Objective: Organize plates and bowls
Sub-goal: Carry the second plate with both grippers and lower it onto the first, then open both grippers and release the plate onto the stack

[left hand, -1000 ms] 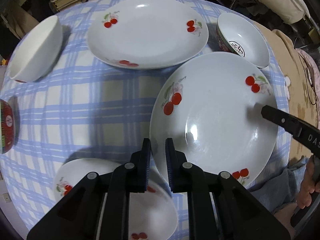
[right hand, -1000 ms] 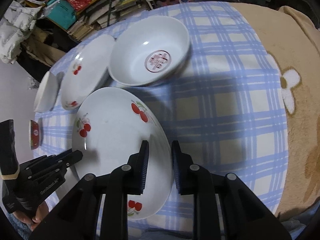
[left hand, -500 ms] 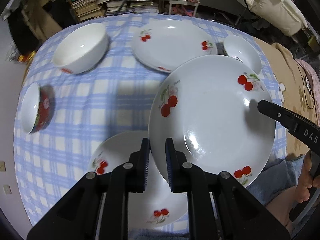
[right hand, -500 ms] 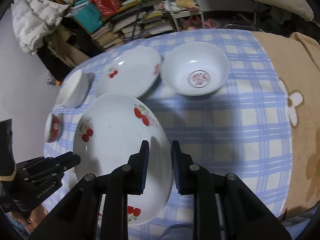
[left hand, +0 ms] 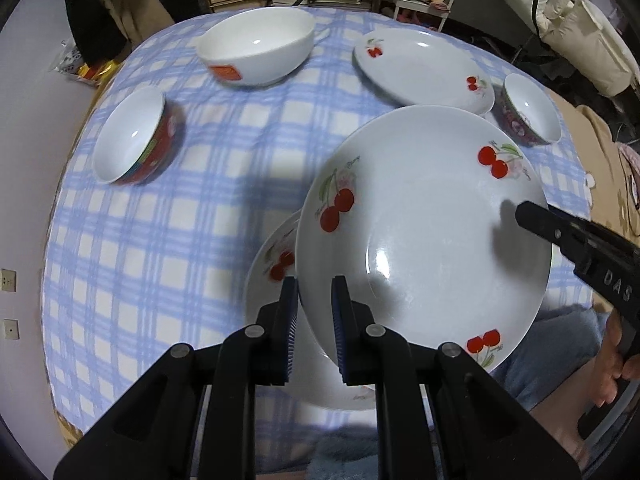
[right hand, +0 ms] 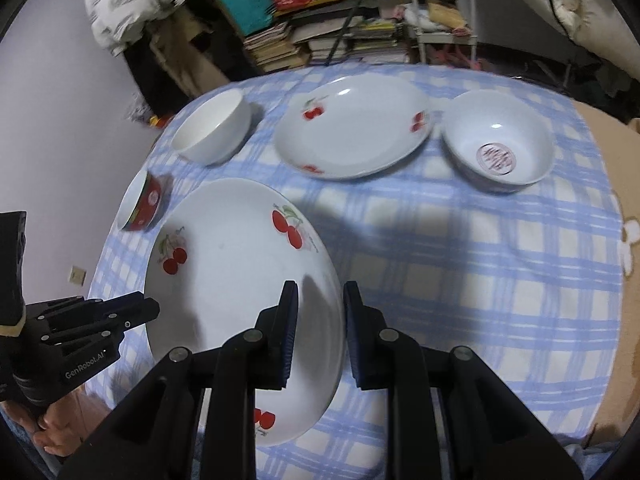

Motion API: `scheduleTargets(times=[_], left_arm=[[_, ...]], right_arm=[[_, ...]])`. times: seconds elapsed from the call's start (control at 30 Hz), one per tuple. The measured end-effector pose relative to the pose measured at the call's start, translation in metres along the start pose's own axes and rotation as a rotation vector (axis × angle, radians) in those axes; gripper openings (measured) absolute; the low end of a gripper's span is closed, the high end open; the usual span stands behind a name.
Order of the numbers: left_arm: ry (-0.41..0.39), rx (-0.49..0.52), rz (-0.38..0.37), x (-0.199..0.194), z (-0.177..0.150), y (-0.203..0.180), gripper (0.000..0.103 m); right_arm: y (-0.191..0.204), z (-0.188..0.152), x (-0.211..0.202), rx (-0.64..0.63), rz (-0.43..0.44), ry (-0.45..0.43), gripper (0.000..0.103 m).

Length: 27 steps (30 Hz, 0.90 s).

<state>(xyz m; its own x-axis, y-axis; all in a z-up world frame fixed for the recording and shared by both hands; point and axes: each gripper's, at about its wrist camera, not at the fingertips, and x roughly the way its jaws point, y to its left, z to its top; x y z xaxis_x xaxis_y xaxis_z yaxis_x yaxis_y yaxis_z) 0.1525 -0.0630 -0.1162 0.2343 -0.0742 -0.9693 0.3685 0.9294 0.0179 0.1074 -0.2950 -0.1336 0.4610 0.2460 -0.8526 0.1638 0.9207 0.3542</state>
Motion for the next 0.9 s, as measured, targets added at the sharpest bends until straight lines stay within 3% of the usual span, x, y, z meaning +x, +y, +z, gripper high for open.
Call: scheduleTargets(times=[0.1, 0.3, 0.43, 0.57, 0.87, 0.9], left_arm=[[-0.038, -0.015, 0.032, -0.005, -0.013, 0.005, 0.015], [-0.018, -0.078, 0.017, 0.003, -0.03, 0.026, 0.015], [-0.026, -0.093, 0.007, 0.008, -0.041, 0.034, 0.015], [0.004, -0.143, -0.035, 0.018, -0.044, 0.044, 0.015], [0.012, -0.146, -0.021, 0.028, -0.038, 0.044, 0.015], [0.015, -0.143, -0.056, 0.031, -0.038, 0.044, 0.013]], right_arm=[[0.006, -0.004, 0.007, -0.001, 0.028, 0.026, 0.024], [0.022, -0.011, 0.014, -0.044, 0.057, 0.033, 0.024], [0.034, -0.019, 0.02, -0.094, 0.024, 0.026, 0.021], [0.037, -0.023, 0.025, -0.104, 0.035, 0.038, 0.02], [0.03, -0.024, 0.039, -0.057, 0.034, 0.086, 0.018], [0.031, -0.024, 0.041, -0.06, 0.038, 0.087, 0.016]])
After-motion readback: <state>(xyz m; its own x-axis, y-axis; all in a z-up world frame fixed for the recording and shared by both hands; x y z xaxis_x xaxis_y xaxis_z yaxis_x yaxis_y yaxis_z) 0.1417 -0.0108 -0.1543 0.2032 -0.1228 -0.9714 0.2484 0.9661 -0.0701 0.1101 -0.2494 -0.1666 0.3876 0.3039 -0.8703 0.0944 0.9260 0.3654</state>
